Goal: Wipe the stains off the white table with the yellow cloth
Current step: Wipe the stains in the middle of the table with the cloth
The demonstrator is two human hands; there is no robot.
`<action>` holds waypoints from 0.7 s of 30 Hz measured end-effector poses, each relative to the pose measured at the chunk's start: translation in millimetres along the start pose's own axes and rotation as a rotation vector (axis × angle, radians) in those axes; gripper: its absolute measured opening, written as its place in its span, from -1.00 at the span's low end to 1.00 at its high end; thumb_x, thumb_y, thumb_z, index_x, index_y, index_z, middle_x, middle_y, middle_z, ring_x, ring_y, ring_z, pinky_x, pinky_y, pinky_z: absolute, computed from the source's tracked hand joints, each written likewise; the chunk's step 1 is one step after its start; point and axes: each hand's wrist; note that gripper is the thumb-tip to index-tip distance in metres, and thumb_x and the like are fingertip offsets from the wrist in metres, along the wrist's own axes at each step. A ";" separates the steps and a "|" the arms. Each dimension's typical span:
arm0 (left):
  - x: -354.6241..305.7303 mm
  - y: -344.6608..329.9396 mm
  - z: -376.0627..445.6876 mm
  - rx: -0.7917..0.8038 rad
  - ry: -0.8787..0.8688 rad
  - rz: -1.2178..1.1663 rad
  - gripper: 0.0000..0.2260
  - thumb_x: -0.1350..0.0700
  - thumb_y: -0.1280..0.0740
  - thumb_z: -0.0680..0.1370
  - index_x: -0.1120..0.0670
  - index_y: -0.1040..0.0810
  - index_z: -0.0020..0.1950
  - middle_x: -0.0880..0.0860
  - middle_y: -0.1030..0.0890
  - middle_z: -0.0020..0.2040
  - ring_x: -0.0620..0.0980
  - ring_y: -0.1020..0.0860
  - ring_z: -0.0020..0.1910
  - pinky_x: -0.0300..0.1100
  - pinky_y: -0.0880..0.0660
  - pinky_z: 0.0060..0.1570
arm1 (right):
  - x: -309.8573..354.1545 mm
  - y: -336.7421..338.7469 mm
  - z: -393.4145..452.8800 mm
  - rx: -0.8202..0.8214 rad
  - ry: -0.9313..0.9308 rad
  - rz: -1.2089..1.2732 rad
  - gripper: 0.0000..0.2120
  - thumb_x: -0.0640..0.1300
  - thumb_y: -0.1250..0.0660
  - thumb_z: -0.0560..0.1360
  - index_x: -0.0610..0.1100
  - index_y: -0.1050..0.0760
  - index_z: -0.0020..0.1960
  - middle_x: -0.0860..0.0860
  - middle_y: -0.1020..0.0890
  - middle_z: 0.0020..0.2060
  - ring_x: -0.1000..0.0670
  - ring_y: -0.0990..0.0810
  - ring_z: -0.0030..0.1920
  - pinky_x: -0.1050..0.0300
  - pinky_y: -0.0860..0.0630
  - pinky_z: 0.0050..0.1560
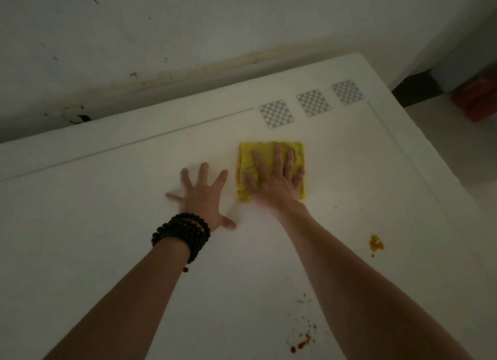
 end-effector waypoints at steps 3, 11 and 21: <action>-0.1 -1.5 0.9 -0.011 0.016 -0.018 0.05 -0.23 -0.54 0.27 -0.28 0.12 0.53 -0.03 0.24 0.58 0.27 0.26 0.53 0.56 -0.08 0.27 | 1.2 3.9 11.6 -0.005 0.026 0.000 -0.32 0.39 0.01 0.58 0.28 0.18 0.60 -0.01 0.31 0.62 -0.19 0.40 0.58 -0.34 0.39 0.47; -2.6 -18.7 -35.9 -0.076 0.018 -0.008 -0.22 -0.22 -0.40 0.45 -0.24 -0.03 0.53 0.01 0.12 0.58 0.22 0.11 0.53 0.50 -0.14 0.29 | -9.7 -13.5 -39.6 0.018 0.062 -0.011 -0.33 0.40 0.07 0.57 0.29 0.21 0.59 -0.01 0.33 0.61 -0.16 0.46 0.55 -0.34 0.44 0.46; 2.4 -59.4 -142.1 -0.047 -0.105 0.053 -0.32 -0.21 -0.31 0.52 -0.23 -0.01 0.53 0.01 0.14 0.57 0.22 0.05 0.52 0.44 -0.21 0.30 | -27.5 -75.4 -198.0 0.041 0.033 -0.016 -0.34 0.44 0.14 0.56 0.31 0.26 0.58 0.01 0.40 0.59 -0.15 0.52 0.53 -0.36 0.45 0.44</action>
Point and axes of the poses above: each hand's wrist, its own z-axis towards the middle knuckle, its own y-axis out of the back of the hand, x = y × z
